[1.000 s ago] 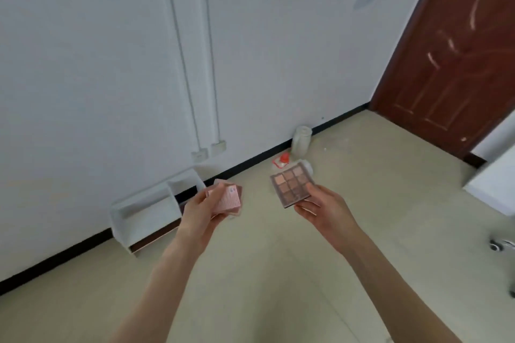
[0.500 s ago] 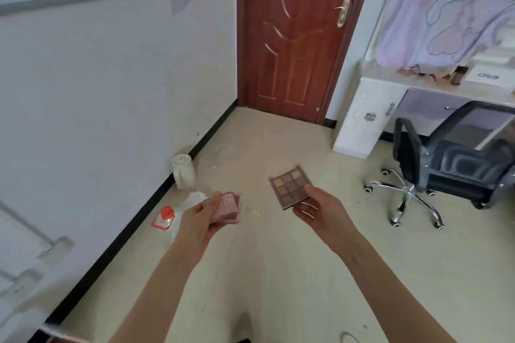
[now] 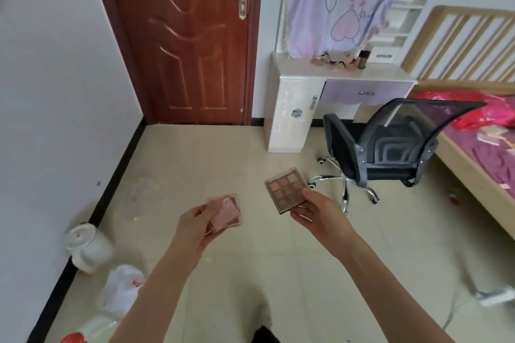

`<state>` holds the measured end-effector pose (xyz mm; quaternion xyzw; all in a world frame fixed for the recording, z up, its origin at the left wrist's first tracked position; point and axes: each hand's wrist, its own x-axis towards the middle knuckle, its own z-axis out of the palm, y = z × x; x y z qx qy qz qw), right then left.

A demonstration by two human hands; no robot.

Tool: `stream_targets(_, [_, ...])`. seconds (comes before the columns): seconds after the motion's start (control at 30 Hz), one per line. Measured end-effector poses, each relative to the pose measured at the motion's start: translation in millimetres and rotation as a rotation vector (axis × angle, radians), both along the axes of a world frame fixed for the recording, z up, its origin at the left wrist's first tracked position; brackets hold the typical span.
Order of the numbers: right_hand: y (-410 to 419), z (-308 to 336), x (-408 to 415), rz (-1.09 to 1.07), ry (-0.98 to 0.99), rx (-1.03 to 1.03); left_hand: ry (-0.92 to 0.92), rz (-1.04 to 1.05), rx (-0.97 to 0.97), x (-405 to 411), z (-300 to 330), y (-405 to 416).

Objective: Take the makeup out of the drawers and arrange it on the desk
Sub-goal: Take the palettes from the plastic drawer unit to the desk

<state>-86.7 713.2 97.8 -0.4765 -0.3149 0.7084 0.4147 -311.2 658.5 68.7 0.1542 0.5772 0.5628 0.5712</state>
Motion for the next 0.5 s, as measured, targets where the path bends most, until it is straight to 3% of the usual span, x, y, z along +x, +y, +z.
stream_targets(0.5, [346,22,34,-0.136,-0.003,0.122,0.064,-0.140,0.095,23,30,376])
